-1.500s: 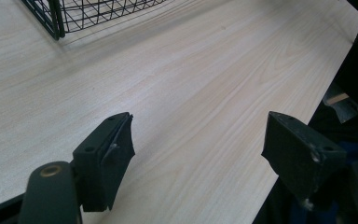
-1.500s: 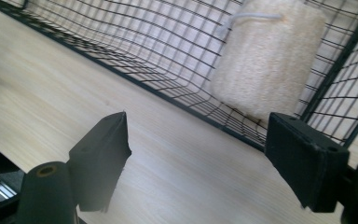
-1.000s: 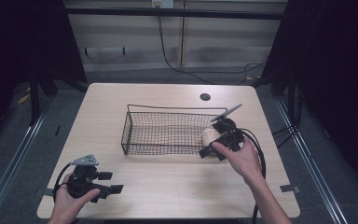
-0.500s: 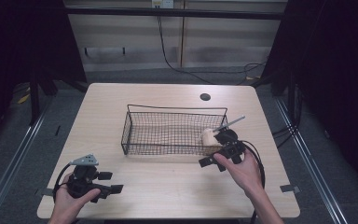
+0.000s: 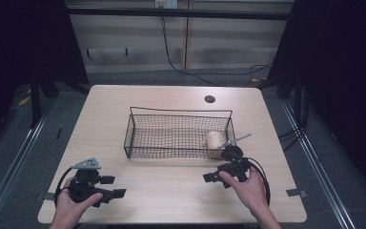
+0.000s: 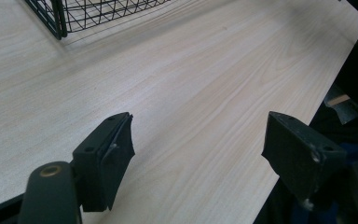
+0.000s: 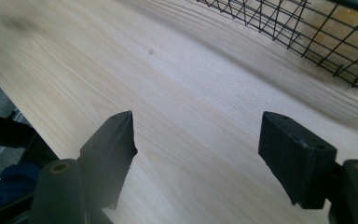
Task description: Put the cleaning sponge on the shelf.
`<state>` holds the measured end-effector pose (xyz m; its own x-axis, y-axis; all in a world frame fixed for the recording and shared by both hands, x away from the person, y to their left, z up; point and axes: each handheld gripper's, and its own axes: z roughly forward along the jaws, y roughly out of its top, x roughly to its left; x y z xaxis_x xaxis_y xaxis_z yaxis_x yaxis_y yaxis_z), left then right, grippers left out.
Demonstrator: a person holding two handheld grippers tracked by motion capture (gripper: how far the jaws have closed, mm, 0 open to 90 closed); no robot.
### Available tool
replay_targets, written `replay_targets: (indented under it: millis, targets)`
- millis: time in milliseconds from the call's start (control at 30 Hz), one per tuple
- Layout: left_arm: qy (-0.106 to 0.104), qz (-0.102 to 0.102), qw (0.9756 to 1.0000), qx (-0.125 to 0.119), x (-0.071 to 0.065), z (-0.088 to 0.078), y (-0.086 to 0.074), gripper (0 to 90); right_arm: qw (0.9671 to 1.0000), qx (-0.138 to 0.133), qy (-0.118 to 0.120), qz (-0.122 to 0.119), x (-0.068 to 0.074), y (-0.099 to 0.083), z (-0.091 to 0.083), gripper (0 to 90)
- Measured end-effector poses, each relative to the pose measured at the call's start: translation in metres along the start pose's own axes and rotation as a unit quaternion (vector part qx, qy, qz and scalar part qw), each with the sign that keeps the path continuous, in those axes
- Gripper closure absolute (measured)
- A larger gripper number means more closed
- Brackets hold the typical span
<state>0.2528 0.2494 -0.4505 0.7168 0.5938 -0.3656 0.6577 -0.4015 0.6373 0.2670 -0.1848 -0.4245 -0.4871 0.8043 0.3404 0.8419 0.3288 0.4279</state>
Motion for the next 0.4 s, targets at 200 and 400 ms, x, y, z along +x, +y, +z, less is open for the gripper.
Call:
replay_targets:
  millis: [200, 400]
  targets:
    - [-0.001, 0.0, 1.0, -0.002, 0.0, -0.001, 0.0, 23.9, 0.9998, -0.021, -0.002, -0.006, 0.0, -0.014, 0.009, 27.5]
    - [-0.002, -0.001, 1.0, -0.003, 0.0, -0.001, 0.0, 23.8, 0.9987, -0.038, -0.027, -0.02, -0.004, -0.019, 0.019, 24.8]
